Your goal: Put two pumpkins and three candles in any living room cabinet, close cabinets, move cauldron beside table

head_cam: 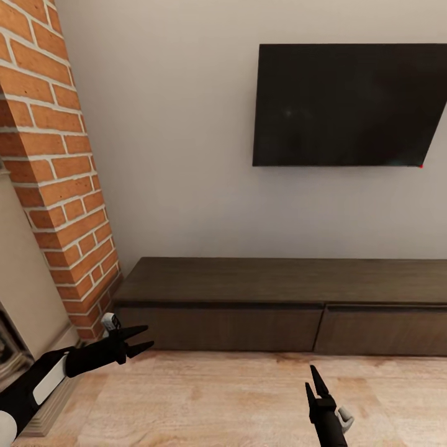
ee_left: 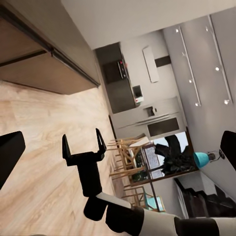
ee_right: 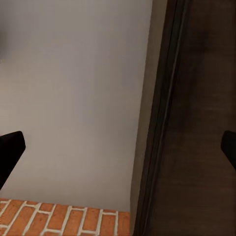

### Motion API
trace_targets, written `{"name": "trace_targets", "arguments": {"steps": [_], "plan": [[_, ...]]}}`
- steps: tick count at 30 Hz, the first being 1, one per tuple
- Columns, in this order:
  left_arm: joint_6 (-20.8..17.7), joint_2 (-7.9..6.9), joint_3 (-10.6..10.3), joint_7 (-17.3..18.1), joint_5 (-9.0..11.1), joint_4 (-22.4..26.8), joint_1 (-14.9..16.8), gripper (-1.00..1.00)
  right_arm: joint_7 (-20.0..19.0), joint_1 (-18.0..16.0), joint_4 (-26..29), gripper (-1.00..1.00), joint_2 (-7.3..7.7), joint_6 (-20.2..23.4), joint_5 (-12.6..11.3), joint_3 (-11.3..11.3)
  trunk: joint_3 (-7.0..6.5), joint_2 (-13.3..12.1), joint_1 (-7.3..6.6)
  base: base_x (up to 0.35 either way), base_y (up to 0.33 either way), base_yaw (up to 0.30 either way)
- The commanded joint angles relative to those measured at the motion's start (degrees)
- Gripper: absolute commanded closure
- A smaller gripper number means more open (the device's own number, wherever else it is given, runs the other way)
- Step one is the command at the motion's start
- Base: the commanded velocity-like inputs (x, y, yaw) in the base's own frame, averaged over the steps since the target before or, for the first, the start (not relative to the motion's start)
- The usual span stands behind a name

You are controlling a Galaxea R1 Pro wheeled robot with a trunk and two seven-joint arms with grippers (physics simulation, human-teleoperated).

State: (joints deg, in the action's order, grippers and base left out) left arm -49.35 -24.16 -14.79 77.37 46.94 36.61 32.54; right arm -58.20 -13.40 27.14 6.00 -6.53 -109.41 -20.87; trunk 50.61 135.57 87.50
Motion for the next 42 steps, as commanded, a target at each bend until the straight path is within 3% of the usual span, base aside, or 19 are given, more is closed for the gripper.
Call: {"name": "trace_targets", "arguments": {"steps": [1,9,19,35,42], "plan": [[-0.57,-0.08,-0.30,0.15,0.35,-0.03,0.06,-1.00,-0.12,-0.05,0.14,-1.00,0.07,-0.60,-0.39,-0.48,0.24,0.44,0.21,0.000,0.000,0.000],[-0.57,0.14,-0.43,0.15,0.35,0.04,0.06,-1.00,-5.52,-0.05,2.03,-1.00,0.13,-0.59,0.01,-0.56,1.68,3.65,1.97,0.000,0.000,0.000],[-0.57,0.32,-0.50,0.15,0.35,0.04,0.06,-1.00,-6.23,-0.07,2.11,-1.00,0.13,-0.43,0.01,-0.49,3.47,7.66,4.17,0.000,0.000,0.000],[-0.52,0.68,-0.56,0.15,0.37,0.04,0.06,-1.00,-6.61,-0.05,2.06,-1.00,0.07,-0.15,-0.38,-0.39,7.02,7.89,4.59,0.000,0.000,0.000],[-0.63,0.65,-0.59,0.20,0.40,1.80,0.06,-1.00,-7.25,-0.06,1.96,-1.00,0.07,-0.15,-0.39,-0.40,7.02,7.89,4.59,0.000,0.000,0.000]]}}
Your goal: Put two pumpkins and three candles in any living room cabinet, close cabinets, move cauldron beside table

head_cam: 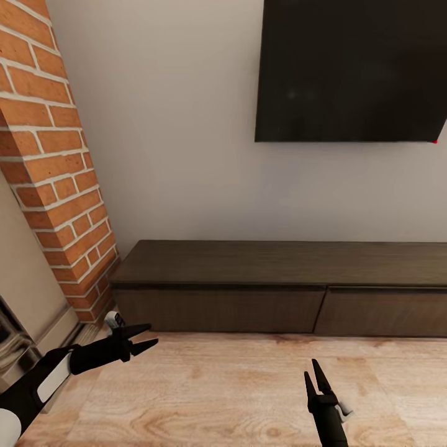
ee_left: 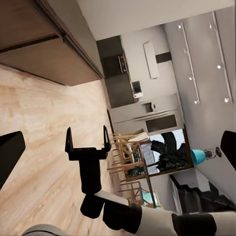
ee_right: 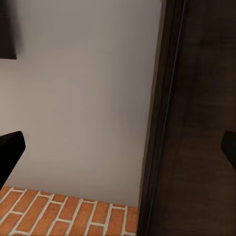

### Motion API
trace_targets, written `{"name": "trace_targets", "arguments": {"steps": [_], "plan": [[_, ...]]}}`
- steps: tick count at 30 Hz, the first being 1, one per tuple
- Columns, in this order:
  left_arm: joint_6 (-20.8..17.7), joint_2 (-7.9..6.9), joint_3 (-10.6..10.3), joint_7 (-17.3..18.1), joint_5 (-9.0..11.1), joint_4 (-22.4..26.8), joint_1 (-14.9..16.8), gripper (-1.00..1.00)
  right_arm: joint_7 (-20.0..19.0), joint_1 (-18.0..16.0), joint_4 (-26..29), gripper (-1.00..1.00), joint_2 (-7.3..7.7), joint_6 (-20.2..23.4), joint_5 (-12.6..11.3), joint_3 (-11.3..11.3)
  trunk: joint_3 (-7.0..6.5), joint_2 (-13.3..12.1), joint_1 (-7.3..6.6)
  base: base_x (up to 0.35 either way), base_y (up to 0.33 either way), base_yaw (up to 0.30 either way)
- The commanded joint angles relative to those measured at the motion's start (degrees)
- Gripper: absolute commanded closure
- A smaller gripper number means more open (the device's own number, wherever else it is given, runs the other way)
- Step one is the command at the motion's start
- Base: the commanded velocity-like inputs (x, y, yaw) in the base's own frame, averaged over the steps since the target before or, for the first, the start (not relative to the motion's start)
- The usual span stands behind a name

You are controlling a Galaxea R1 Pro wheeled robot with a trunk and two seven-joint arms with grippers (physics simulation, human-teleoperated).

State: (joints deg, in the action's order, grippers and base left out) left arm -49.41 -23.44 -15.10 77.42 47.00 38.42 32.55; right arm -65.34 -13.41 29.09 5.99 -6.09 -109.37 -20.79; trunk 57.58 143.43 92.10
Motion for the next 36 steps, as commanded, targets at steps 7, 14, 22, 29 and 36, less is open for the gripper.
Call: {"name": "trace_targets", "arguments": {"steps": [7,14,22,29,36], "plan": [[-0.60,-0.05,-0.25,0.12,0.31,0.56,0.05,-1.00,-0.13,-0.06,-0.15,-1.00,0.07,-0.59,-0.48,-0.40,0.06,0.02,-0.01,0.077,0.000,0.000],[-0.60,-0.03,-0.28,0.10,0.28,0.60,0.05,-1.00,-0.06,-0.05,-0.39,-1.00,0.07,-0.59,-0.50,-0.33,0.06,0.02,-0.01,0.314,0.000,0.000],[-0.60,-0.03,-0.28,0.10,0.28,0.61,0.05,-1.00,0.06,-0.04,-0.51,-1.00,0.07,-0.75,-0.56,-0.31,0.06,0.02,-0.01,0.342,0.000,0.000],[-0.60,-0.03,-0.28,0.10,0.28,0.61,0.05,-1.00,0.32,-0.04,-0.52,-1.00,0.07,-0.77,-0.58,-0.31,0.06,0.02,-0.01,0.338,0.000,0.000],[-0.58,-0.03,-0.30,0.10,0.28,0.61,0.05,-1.00,0.38,-0.04,-0.52,-1.00,0.07,-0.68,-0.66,-0.31,0.06,0.02,-0.01,0.276,0.000,0.000]]}}
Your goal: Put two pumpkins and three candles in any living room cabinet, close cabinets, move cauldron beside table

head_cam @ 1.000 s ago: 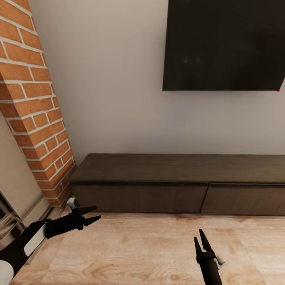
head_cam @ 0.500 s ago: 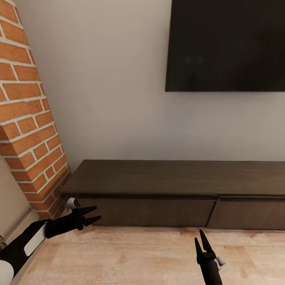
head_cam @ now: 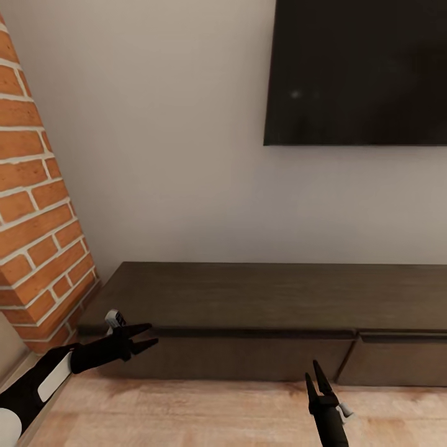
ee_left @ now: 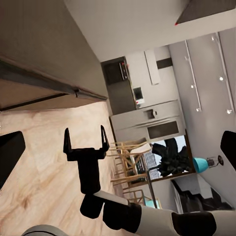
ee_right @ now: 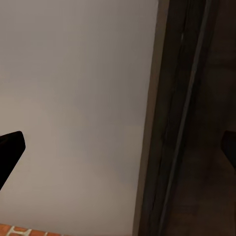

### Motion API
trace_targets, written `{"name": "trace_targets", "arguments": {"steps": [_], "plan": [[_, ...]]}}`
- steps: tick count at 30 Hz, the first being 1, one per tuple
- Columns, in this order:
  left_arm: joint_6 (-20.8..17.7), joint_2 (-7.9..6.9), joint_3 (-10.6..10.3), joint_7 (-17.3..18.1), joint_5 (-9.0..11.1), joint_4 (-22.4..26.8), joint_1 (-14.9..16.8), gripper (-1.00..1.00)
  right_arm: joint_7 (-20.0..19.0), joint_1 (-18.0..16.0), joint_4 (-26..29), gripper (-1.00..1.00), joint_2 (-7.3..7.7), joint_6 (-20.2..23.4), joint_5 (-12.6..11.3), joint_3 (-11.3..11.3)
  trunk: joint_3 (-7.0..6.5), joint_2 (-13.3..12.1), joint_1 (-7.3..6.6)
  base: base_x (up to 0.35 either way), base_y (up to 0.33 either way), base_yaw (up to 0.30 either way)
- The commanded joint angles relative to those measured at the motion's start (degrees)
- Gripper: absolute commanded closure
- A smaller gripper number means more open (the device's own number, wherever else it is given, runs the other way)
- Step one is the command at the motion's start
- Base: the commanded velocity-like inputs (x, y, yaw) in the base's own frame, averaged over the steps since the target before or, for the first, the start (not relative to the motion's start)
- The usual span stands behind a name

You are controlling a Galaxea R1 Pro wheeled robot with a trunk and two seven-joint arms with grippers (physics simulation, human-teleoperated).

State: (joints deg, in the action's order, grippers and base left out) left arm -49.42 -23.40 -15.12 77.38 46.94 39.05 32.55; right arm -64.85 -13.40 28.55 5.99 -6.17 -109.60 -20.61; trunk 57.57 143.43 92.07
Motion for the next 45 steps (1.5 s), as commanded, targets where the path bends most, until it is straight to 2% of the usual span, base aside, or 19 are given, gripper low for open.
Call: {"name": "trace_targets", "arguments": {"steps": [1,15,22,45], "plan": [[-0.58,-0.06,-0.27,0.14,0.34,-0.02,0.05,-1.00,-0.10,-0.05,0.01,-1.00,0.07,-0.56,-0.43,-0.48,0.06,0.02,0.01,0.225,0.000,0.000],[-0.56,-0.06,-0.26,0.14,0.34,-0.02,0.05,-1.00,0.19,-0.05,-0.35,-1.00,0.07,-0.56,-0.56,-0.30,0.06,0.02,0.01,0.138,0.000,0.000],[-0.55,-0.06,-0.26,0.14,0.34,-0.02,0.05,-1.00,1.42,-0.05,-1.04,-1.00,0.20,-0.43,-1.29,3.84,0.06,0.02,0.01,0.006,0.000,0.000],[-0.53,0.00,-0.34,0.14,0.34,-0.11,0.05,-1.00,0.97,-0.05,-1.04,-1.00,0.45,-0.51,-1.06,4.42,5.15,0.33,0.61,0.000,0.000,0.000]]}}
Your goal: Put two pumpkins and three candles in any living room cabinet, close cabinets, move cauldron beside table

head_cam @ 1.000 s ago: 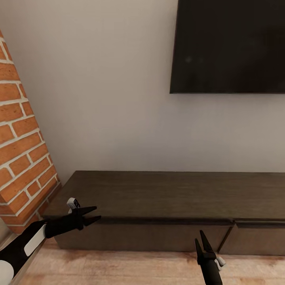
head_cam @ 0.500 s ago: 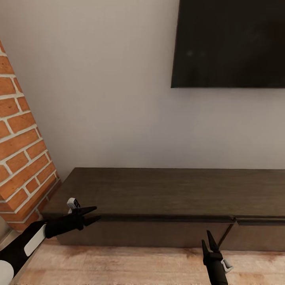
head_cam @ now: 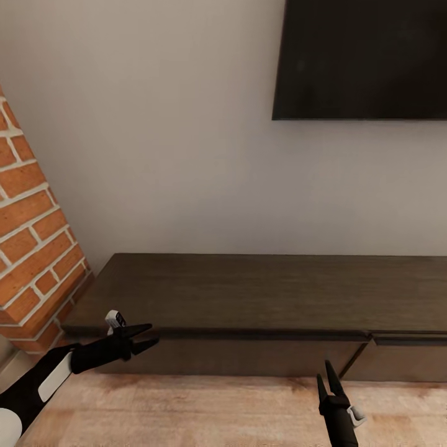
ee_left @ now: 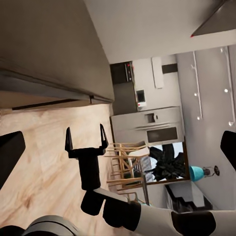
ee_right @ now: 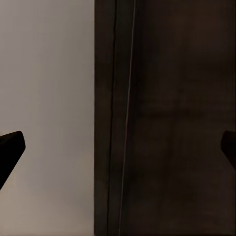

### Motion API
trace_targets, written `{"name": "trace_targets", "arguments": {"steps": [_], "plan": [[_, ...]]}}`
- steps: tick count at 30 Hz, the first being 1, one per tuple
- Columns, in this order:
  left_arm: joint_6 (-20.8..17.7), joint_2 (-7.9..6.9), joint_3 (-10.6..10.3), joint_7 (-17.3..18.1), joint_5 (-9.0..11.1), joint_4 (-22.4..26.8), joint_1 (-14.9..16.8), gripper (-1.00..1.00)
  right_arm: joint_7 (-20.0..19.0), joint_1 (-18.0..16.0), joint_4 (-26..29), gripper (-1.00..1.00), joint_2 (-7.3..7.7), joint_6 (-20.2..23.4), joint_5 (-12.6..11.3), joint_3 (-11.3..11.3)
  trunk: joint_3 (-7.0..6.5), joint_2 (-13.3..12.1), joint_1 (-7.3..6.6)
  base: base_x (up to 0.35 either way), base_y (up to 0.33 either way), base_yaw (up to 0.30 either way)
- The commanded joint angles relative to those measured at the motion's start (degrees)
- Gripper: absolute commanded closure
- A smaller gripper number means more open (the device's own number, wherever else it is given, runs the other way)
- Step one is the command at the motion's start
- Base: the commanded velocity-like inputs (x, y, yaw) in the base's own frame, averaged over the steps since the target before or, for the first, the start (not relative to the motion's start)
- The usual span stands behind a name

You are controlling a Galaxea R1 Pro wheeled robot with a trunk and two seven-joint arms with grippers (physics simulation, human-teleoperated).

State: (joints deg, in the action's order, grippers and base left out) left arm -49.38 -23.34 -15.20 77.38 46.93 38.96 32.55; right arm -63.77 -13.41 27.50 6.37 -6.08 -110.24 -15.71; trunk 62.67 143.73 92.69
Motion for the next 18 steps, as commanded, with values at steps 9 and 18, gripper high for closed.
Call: {"name": "trace_targets", "arguments": {"steps": [9,18], "plan": [[-0.63,-0.12,-0.18,0.14,0.35,-0.03,0.05,-1.00,-0.25,-0.04,0.01,-1.00,0.10,-0.60,-0.41,-0.46,1.17,0.09,0.11,0.000,0.000,0.000],[-0.55,-0.13,-0.15,0.14,0.36,-0.03,0.05,-1.00,-0.46,-0.04,0.01,-1.00,0.05,-0.60,-0.41,-0.46,1.17,0.09,0.11,0.037,0.000,0.000]]}}
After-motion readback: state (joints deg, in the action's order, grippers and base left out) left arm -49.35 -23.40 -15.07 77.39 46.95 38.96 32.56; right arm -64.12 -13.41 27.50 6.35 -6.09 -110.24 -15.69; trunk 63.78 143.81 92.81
